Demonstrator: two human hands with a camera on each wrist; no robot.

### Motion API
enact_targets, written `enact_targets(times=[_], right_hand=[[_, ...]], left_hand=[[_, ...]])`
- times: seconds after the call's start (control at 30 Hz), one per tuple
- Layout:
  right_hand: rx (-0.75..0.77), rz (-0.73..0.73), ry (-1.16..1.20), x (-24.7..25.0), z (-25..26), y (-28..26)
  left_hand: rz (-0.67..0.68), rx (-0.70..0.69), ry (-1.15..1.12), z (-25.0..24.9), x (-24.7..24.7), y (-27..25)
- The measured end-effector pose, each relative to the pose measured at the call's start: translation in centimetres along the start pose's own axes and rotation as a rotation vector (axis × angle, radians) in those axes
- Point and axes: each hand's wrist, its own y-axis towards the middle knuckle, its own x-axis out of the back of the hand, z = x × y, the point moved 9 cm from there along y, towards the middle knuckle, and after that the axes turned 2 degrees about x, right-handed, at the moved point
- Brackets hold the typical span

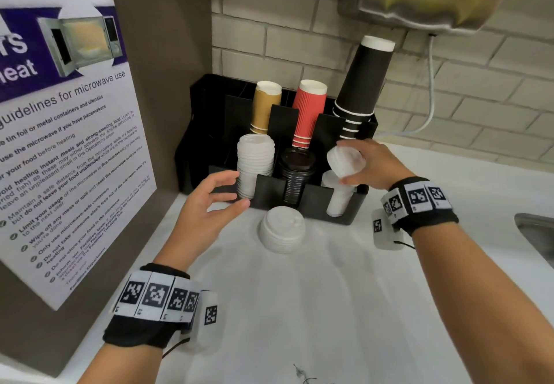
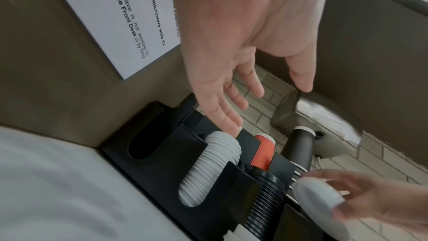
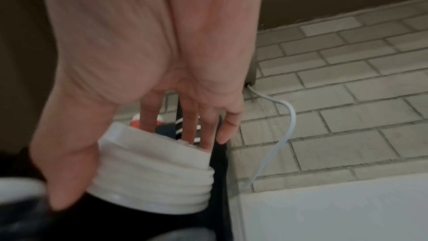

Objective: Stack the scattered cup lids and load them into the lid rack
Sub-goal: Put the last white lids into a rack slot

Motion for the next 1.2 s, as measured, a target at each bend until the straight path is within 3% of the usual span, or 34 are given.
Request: enact_targets(times=[0.1, 0.53, 0.77, 0.97, 1.07, 1.2], right_hand=[[-0.016, 0.095, -0.113, -1.5, -0.5, 0.7], [-0.055, 0.254, -0.442, -4.4, -0.5, 1.3], [-0.024, 0.221, -0.466, -5.5, -0.4, 1.0], [0.023, 0.200, -0.753, -7.3, -0.1, 0.0], [-0.013, 0.234, -0.893, -8.6, -0.7, -1.0], [-0.121, 0.342, -0.873, -9.2, -1.0, -1.8]], left_hand=[[0.015, 0.011, 0.009, -0.2, -0.3, -0.3], [0.006, 0.025, 0.063, -0.2, -0.1, -0.6], [-0.005, 0.026, 0.071, 0.1, -0.2, -0.6], [-0.002, 0.021, 0.070, 0.0, -0.6, -0.5], [-0.010, 0.020, 0.070, 0.1, -0.4, -0.6], [-0.019, 0.013, 0.085, 0.0, 0.0, -0.7]])
